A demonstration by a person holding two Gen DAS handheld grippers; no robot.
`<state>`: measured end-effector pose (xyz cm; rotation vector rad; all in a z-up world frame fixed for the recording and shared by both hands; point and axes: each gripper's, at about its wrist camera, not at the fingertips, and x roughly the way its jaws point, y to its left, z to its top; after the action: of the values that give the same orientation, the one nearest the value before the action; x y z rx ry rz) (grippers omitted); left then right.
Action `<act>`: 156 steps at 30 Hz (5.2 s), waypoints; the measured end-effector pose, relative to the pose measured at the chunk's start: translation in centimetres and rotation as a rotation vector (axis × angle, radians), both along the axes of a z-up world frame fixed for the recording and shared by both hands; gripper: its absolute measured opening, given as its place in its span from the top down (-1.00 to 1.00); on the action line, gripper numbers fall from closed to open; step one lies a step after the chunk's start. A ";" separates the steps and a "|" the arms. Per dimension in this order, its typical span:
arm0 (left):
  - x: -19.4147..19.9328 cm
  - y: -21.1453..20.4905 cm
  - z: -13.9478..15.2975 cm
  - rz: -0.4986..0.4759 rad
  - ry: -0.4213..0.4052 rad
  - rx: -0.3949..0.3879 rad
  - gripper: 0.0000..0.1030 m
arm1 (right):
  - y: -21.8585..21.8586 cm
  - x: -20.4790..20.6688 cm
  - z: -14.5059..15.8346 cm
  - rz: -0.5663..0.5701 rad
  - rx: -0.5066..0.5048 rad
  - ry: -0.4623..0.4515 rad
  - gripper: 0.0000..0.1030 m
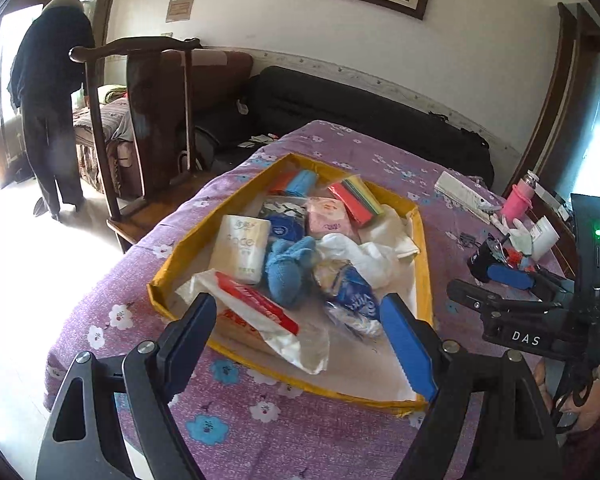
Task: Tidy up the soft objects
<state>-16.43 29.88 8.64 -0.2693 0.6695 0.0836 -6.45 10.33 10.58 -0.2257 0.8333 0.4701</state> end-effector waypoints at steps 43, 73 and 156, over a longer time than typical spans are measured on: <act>2.4 -11.8 -1.5 -0.323 0.100 0.031 -0.66 | -21.0 4.9 -2.7 -0.073 0.336 0.408 -0.20; 3.9 -16.8 -2.8 -0.434 0.167 0.047 -0.66 | -31.7 4.8 -4.5 -0.567 0.069 0.159 -0.51; 1.8 -0.2 -1.7 -0.011 0.051 -0.092 -0.56 | -1.2 1.1 1.2 0.098 0.222 0.132 -0.12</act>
<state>-14.66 29.71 6.89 -0.3531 0.7268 0.0499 -5.36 9.12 11.79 -0.0307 0.8940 0.6702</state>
